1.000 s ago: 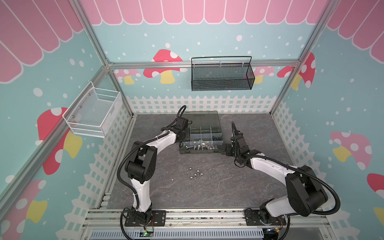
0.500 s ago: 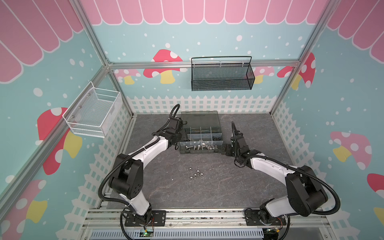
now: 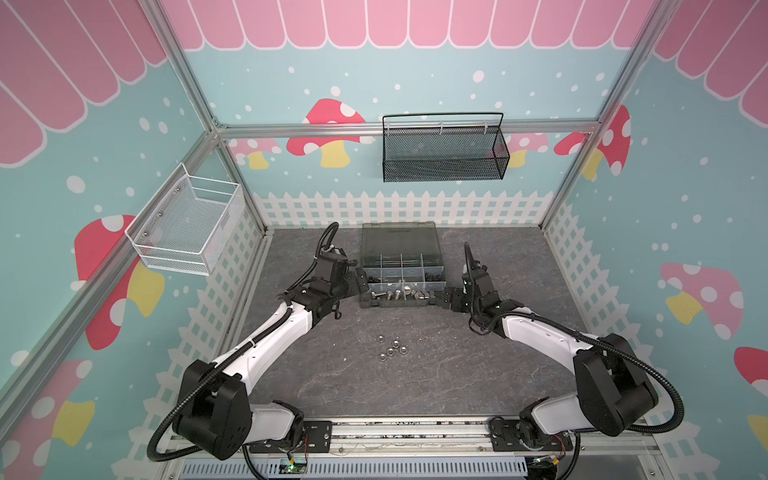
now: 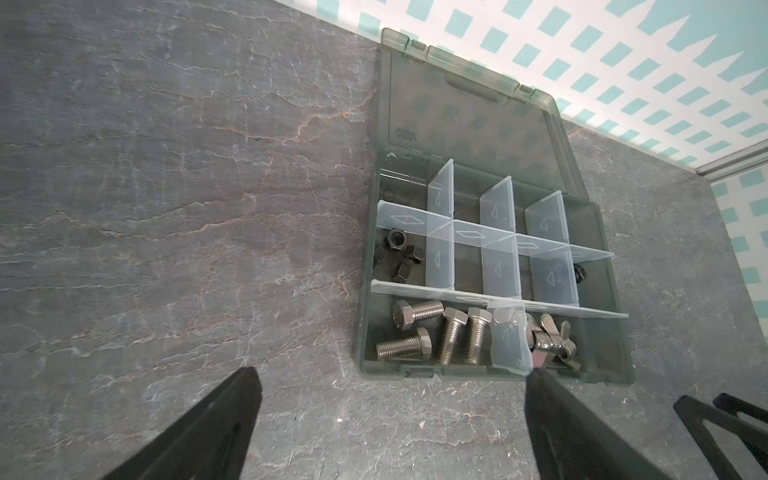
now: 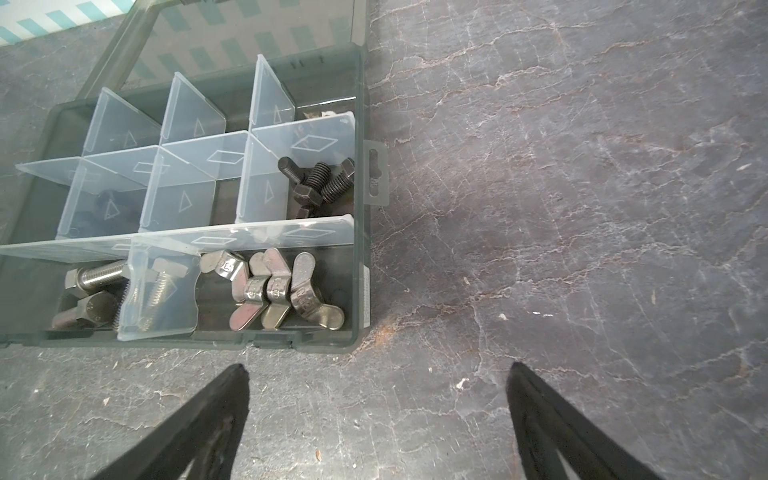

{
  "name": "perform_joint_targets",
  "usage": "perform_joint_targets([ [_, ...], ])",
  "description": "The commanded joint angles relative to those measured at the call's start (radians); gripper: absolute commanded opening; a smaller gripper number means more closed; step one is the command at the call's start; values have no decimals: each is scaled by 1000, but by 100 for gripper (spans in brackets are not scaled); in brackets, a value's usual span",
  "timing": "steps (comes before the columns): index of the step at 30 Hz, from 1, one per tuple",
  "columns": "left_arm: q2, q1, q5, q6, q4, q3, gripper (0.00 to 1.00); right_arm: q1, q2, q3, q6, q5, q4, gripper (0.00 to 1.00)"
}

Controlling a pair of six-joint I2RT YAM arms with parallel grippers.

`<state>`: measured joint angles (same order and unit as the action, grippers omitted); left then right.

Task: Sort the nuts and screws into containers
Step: 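Withdraw the left gripper toward the robot while the right gripper moves toward the silver nuts, then lower the right gripper and close it on a silver hex nut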

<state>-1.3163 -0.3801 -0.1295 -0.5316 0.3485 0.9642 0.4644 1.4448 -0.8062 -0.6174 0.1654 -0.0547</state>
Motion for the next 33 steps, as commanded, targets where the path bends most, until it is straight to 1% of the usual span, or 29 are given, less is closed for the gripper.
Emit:
perform_joint_targets([
  [1, 71, 3, -35, -27, -11, -55, 100, -1, -29, 12, 12, -25, 17, 98],
  [5, 160, 2, -46, -49, -28, -136, 100, 2, -42, 25, 22, -46, 32, 100],
  [9, 249, 3, -60, -75, -55, -216, 100, 16, -52, 32, 41, -61, 40, 97],
  [15, 347, 4, -70, -103, -87, -289, 100, 83, -49, 20, 65, -45, 8, 93],
  [21, 411, 4, -85, -134, -115, -356, 100, 220, 21, -72, 85, 25, -124, 87],
  [27, 463, 4, -122, -170, -157, -430, 100, 337, 115, -180, 94, -10, -273, 78],
  [29, 468, 4, -131, -179, -163, -440, 100, 377, 153, -218, 97, -19, -318, 75],
  [31, 466, 3, -134, -191, -173, -453, 100, 414, 193, -255, 97, -20, -367, 74],
  [33, 461, 4, -136, -203, -182, -462, 100, 449, 232, -291, 102, -31, -411, 70],
])
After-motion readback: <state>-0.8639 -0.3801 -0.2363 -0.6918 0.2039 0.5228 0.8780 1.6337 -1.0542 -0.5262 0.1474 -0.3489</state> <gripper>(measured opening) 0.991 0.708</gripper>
